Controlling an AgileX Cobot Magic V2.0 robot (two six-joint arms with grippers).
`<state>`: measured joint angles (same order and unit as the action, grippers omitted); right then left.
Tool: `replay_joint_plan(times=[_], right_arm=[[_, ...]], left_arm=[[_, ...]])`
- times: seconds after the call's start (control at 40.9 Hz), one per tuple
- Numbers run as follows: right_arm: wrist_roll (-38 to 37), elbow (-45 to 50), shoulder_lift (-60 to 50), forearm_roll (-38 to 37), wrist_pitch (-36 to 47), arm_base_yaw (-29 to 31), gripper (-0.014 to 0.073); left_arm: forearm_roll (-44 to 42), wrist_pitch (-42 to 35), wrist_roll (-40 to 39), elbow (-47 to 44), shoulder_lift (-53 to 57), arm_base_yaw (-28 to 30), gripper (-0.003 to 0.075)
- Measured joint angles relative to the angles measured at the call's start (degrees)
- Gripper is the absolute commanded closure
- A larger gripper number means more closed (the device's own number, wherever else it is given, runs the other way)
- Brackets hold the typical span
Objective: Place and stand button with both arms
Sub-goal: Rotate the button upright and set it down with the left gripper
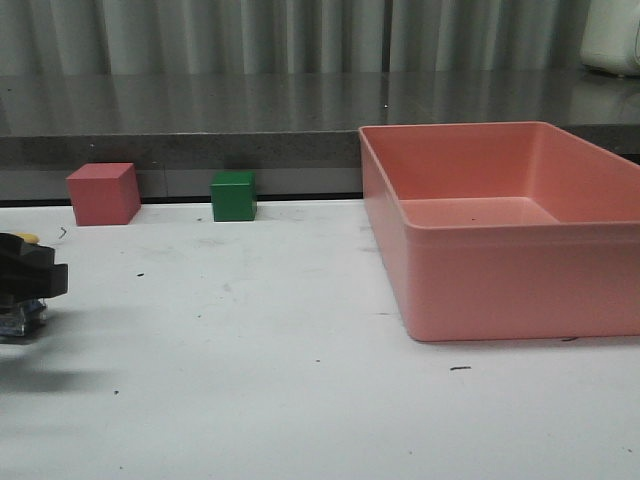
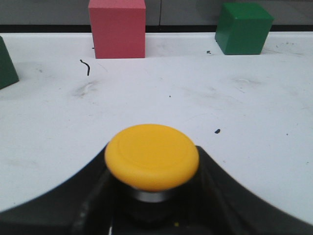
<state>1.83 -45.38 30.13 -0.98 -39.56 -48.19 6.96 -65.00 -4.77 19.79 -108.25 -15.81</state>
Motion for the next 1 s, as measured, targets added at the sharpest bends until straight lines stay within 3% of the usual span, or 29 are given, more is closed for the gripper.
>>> replay_joint_plan(times=[0.416, 0.758, 0.905, 1.003], right_arm=[[0.0, 0.0, 0.0, 0.0, 0.0, 0.0, 0.0087], [0.0, 0.0, 0.0, 0.0, 0.0, 0.0, 0.0087], [0.0, 0.0, 0.0, 0.0, 0.0, 0.0, 0.0087], [0.0, 0.0, 0.0, 0.0, 0.0, 0.0, 0.0087]], left_arm=[[-2.7, -0.2, 0.0, -0.4, 0.0, 0.0, 0.0224], [0.0, -0.2, 0.0, -3.2, 1.6, 0.0, 0.0220], [0.0, -0.1, 0.0, -5.1, 6.2, 0.0, 0.0225], [0.0, 3.9, 0.0, -5.4, 10.8, 0.0, 0.0225]])
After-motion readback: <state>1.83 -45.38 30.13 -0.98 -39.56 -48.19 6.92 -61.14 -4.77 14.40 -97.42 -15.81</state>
